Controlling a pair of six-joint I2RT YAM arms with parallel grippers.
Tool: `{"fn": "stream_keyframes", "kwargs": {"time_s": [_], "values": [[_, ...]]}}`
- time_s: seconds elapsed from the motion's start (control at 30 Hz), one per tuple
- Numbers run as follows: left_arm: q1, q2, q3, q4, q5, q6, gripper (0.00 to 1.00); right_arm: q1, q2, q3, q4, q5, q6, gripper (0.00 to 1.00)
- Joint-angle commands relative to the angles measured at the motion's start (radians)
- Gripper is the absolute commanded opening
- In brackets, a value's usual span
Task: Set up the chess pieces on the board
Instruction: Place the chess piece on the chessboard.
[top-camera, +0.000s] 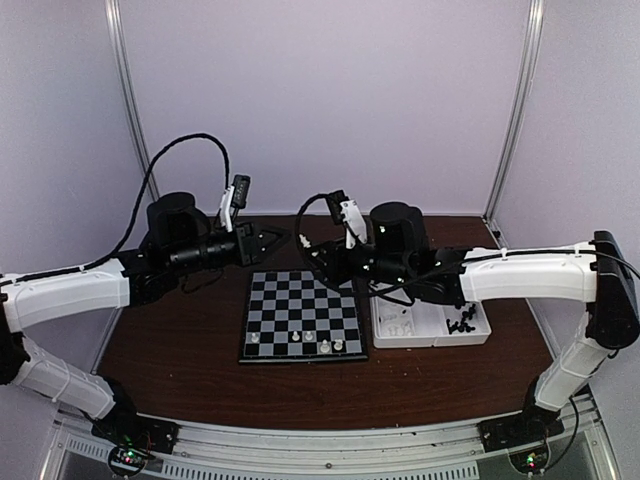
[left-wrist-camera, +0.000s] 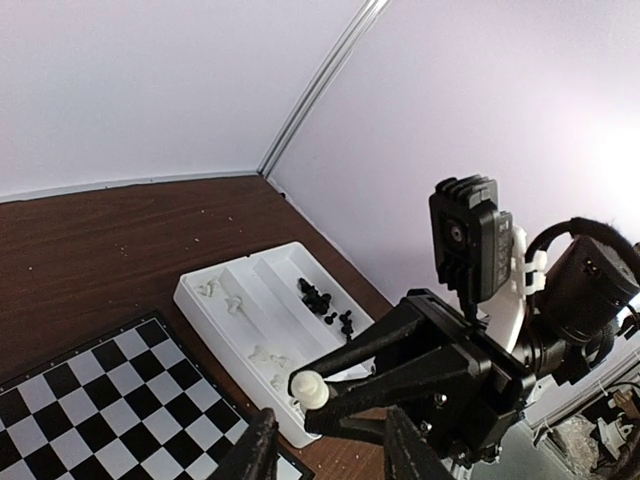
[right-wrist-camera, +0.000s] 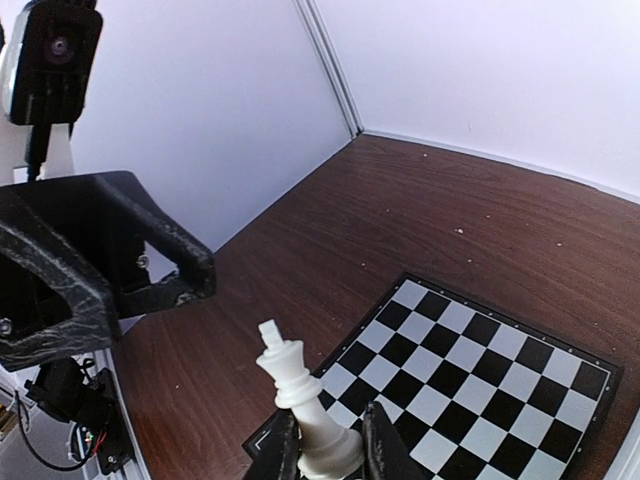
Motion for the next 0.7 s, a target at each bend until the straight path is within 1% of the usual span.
{"fn": "stream_keyframes", "kwargs": {"time_s": [0.0,0.17,0.23,0.3,0.4,0.47,0.53,0.63,0.67], "values": [[0.004,0.04,0.029,0.084,0.034,-0.03,0.37,0.0,-0.022,-0.021,0.096,-0.087,0.023,0.06],[0.003,0.064,0.046,0.08,0.051,-0.033,0.37,0.0,-0.034,-0.044,0.145,-0.126,0.022,0.07],[0.003,0.07,0.052,0.083,0.062,-0.034,0.35,0.0,-0.033,-0.043,0.145,-0.135,0.019,0.07],[0.003,0.076,0.055,0.089,0.078,-0.038,0.31,-0.001,-0.025,-0.035,0.133,-0.141,0.017,0.07],[0.003,0.078,0.057,0.096,0.089,-0.039,0.21,0.0,-0.02,-0.038,0.149,-0.149,0.025,0.07],[0.004,0.075,0.056,0.094,0.086,-0.039,0.12,0.0,-0.017,-0.036,0.15,-0.151,0.026,0.07],[0.003,0.072,0.057,0.088,0.084,-0.036,0.06,0.0,-0.015,-0.035,0.148,-0.149,0.028,0.08],[0.003,0.072,0.059,0.079,0.092,-0.033,0.0,0.0,-0.015,-0.034,0.149,-0.149,0.025,0.09],[0.004,0.072,0.061,0.076,0.092,-0.03,0.0,0.0,-0.015,-0.034,0.148,-0.148,0.026,0.1]]}}
